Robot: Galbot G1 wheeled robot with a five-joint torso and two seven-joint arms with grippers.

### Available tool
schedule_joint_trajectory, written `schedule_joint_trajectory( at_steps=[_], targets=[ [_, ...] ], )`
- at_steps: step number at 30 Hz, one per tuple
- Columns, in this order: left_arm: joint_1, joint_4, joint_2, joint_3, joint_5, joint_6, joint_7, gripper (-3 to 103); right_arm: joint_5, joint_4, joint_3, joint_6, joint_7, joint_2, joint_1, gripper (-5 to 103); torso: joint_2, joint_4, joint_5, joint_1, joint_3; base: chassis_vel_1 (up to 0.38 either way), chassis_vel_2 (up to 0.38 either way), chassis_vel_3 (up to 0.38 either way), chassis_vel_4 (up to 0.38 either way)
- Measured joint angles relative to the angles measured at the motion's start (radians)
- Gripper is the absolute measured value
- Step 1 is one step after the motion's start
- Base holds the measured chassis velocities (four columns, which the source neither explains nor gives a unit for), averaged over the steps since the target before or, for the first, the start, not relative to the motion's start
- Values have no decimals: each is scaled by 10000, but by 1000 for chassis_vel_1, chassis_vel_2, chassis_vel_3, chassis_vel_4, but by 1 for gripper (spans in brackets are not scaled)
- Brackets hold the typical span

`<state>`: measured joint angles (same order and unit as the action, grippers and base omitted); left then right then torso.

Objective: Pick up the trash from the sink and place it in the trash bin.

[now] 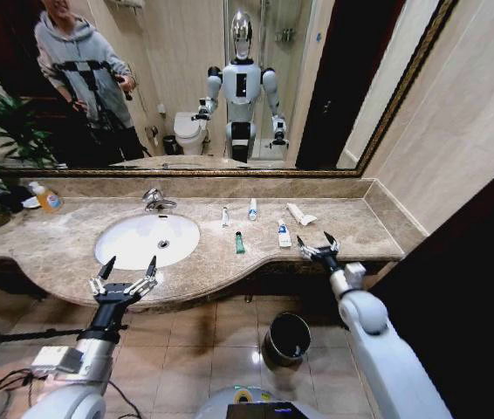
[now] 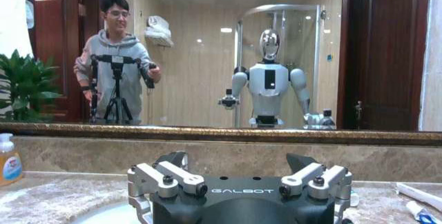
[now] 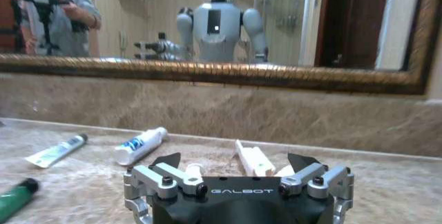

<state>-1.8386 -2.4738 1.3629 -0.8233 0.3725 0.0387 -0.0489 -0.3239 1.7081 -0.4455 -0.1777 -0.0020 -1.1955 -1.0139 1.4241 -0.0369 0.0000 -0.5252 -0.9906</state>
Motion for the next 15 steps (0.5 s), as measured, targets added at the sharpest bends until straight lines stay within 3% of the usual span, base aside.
schedule_joint_trajectory(
  at_steps=[7,15],
  targets=[
    [0,0,0,-1,0,0,1,100,209,-2345,976,290,131,-365,2081,100,0,-1,-3,0,0,0,0,0,0],
    [0,0,0,0,0,0,0,100,453,-3793,1388,526,141,-576,3235,100,0,0,-1,0,1,0,0,0,0]
  ],
)
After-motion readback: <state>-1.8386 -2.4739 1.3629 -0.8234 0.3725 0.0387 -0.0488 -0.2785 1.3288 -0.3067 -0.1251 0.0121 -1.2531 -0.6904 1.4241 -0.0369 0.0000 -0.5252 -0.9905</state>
